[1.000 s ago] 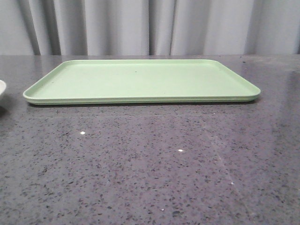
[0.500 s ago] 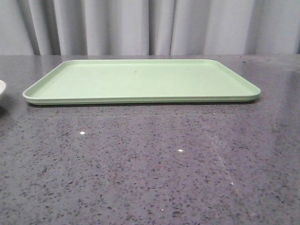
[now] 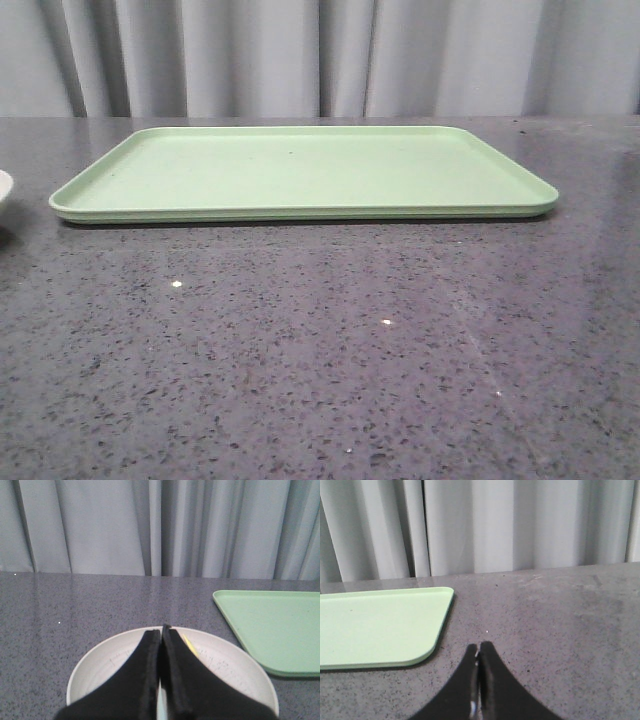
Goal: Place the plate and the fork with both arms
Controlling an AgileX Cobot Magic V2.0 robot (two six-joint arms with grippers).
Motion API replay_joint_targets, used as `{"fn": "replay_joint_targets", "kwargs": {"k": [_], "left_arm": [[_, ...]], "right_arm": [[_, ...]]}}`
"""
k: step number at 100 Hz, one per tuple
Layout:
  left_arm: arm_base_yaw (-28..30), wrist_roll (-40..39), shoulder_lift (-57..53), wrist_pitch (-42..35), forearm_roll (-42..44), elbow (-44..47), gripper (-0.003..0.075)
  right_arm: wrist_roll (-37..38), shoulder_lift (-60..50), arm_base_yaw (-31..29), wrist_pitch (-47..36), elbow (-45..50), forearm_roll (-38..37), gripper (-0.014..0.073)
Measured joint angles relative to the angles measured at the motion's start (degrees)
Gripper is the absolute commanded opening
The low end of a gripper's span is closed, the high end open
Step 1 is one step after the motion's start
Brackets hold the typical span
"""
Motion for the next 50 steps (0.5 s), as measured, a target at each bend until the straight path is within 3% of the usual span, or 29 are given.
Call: {"fn": "replay_joint_targets", "kwargs": {"k": [21, 50], "left_arm": [[0.0, 0.0, 2.3, 6.0, 1.0, -11.5, -0.0021], [0.0, 0.0, 14.2, 17.8, 1.6, -28.2, -0.0021]], "right_arm": [[0.0, 4.0, 0.0, 13.4, -12.0, 0.0, -0.0066], [0.0, 16.9, 0.0, 26.9, -28.3, 0.0, -0.0066]]}}
